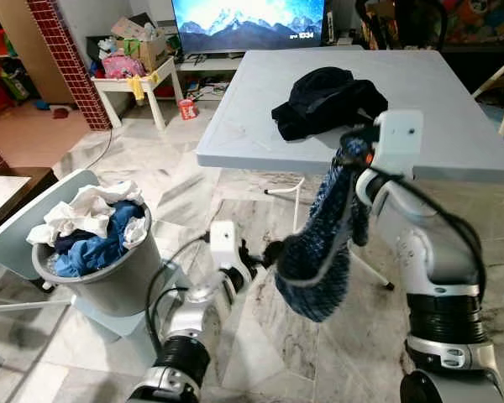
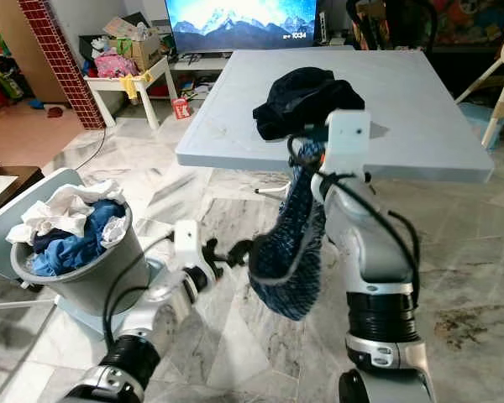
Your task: Hang hanger
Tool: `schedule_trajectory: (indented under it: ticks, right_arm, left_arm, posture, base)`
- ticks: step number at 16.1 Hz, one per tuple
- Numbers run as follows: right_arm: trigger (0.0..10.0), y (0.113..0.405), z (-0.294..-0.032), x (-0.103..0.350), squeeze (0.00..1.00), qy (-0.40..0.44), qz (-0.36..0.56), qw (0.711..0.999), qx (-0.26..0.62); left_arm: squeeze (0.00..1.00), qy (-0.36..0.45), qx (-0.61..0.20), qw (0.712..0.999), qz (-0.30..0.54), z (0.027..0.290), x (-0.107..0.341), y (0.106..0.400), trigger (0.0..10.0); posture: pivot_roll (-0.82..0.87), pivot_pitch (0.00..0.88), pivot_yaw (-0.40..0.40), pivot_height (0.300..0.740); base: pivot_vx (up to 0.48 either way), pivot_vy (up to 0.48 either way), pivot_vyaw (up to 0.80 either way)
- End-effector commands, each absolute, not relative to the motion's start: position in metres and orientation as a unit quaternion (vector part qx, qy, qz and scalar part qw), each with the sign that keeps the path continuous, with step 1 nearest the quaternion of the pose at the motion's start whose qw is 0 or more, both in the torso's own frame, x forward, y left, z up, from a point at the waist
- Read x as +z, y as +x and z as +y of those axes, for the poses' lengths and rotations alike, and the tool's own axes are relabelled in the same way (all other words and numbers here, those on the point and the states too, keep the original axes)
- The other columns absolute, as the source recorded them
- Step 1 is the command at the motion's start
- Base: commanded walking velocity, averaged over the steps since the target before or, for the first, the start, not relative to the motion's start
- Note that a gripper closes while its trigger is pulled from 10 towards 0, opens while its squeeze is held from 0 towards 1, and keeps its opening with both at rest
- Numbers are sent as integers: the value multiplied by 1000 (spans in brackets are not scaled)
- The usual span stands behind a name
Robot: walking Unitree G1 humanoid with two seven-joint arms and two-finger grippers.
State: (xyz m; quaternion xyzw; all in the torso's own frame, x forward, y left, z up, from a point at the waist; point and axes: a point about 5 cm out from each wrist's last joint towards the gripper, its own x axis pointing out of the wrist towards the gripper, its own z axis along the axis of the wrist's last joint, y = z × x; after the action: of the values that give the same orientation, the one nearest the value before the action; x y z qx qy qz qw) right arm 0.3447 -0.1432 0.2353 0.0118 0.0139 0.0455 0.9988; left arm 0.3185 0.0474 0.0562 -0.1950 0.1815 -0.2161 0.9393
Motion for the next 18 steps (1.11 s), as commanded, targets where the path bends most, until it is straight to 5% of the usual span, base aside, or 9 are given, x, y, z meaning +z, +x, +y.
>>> schedule_trajectory:
  ticks: [1, 4, 5, 6, 7, 14, 18]
  right_arm:
    - [0, 343, -138, 247, 0, 14, 0, 998, 62]
    - [0, 336, -137, 256, 0, 20, 2, 997, 72]
    - [0, 334, -135, 262, 0, 20, -1, 997, 76]
    - [0, 333, -134, 265, 0, 20, -3, 997, 79]
    - [0, 332, -133, 269, 0, 21, -6, 996, 84]
    - [0, 328, -128, 261, 0, 17, 11, 995, 99]
    - [0, 330, -130, 242, 0, -4, 30, 995, 93]
  left_arm:
    - [1000, -197, -214, 941, 175, 48, 59, 322, 10000]
    - [1000, -235, -200, 932, 191, 46, 53, 324, 10000]
    - [827, -237, -205, 930, 193, 41, 52, 323, 10000]
    - [337, -238, -212, 929, 191, 37, 54, 323, 10000]
    - [0, -241, -222, 927, 185, 29, 59, 324, 10000]
    - [0, -248, -337, 898, 134, -13, 91, 318, 10000]
    - [0, -199, -331, 922, 33, 15, 119, 317, 10000]
  posture:
    - [-174, 5, 66, 740]
    - [-210, 7, 72, 740]
    - [-218, 9, 73, 740]
    - [-228, 9, 72, 740]
    - [-230, 10, 73, 740]
    - [-227, 14, 78, 740]
    - [-204, 17, 74, 740]
  base:
    - [0, 0, 0]
    - [0, 0, 0]
    - [0, 0, 0]
    - [0, 0, 0]
    - [0, 0, 0]
    - [0, 0, 0]
    - [0, 0, 0]
